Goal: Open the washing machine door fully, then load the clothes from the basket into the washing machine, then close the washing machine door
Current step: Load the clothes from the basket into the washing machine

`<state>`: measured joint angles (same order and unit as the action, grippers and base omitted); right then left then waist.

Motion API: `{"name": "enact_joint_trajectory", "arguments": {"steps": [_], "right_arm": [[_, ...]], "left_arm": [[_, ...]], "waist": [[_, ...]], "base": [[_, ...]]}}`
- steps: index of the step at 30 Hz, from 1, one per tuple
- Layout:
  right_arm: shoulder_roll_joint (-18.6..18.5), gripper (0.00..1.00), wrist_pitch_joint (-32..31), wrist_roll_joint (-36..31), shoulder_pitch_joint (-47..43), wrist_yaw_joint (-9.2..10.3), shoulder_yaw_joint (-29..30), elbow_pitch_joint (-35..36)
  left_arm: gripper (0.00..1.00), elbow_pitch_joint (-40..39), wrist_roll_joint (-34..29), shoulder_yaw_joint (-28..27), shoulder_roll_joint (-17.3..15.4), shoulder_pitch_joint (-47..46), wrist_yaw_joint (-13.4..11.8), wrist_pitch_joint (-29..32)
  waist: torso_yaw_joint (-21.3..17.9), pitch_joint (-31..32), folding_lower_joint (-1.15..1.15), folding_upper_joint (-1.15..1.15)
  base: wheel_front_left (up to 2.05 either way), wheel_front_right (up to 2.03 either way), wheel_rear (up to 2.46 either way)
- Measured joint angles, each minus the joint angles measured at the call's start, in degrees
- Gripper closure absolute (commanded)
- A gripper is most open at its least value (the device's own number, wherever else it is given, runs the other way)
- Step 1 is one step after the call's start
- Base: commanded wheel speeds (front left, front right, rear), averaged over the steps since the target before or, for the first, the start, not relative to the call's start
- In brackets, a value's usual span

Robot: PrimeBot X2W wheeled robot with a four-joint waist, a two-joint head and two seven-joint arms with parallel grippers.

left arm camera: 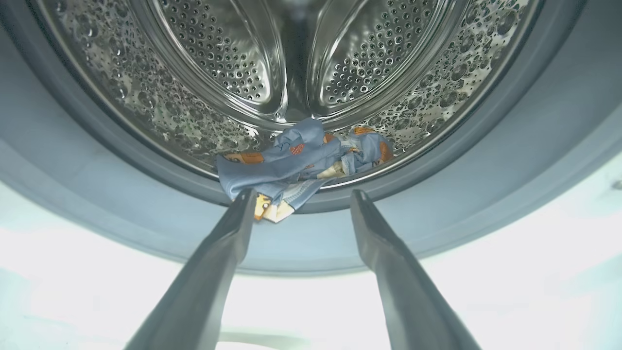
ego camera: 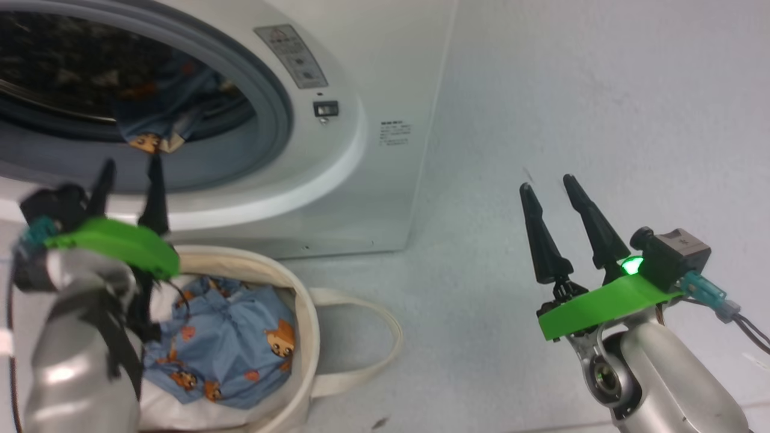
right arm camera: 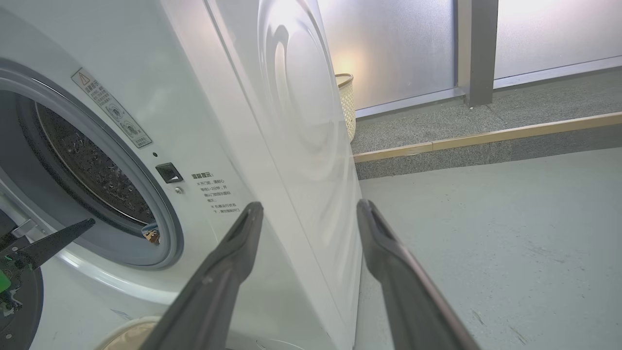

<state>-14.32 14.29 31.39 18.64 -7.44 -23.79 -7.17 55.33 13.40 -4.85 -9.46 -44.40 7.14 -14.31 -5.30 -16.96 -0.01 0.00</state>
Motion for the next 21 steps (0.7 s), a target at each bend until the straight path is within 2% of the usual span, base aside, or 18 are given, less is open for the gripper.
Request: {"name": "enact_joint_trajectory", "arguments": {"steps": [4,11,16,21], "right_arm": [[0.02,0.0,0.0,0.03,-0.19,0.0,-0.41,-0.65],[0.01,0.0,0.0,-0.53,-1.27,0.0,-0.96,-1.07],[0.01,0.0,0.0,-1.64,-3.23,0.0,-0.88,-1.12],[0.0,0.0,0.0,-2.74,-3.83,0.0,-0.49,-0.99]], "left_arm": [[0.0,-5.27,1.49,1.45,0.32,5.84,0.02,0.01],[0.0,-19.84,3.78,4.16,-0.18,17.12,0.02,0.0],[0.0,-25.84,5.22,3.94,-1.4,25.28,0.02,0.0],[0.0,-28.26,5.44,2.52,-1.4,28.95,0.02,0.0]], "waist": [[0.99,2.72,0.0,0.0],[2.22,7.47,0.0,0.0],[2.81,10.11,0.0,0.0],[3.78,11.08,0.01,0.0]], "base": [[0.0,0.0,0.0],[0.0,0.0,0.0],[0.0,0.0,0.0],[0.0,0.0,0.0]]}}
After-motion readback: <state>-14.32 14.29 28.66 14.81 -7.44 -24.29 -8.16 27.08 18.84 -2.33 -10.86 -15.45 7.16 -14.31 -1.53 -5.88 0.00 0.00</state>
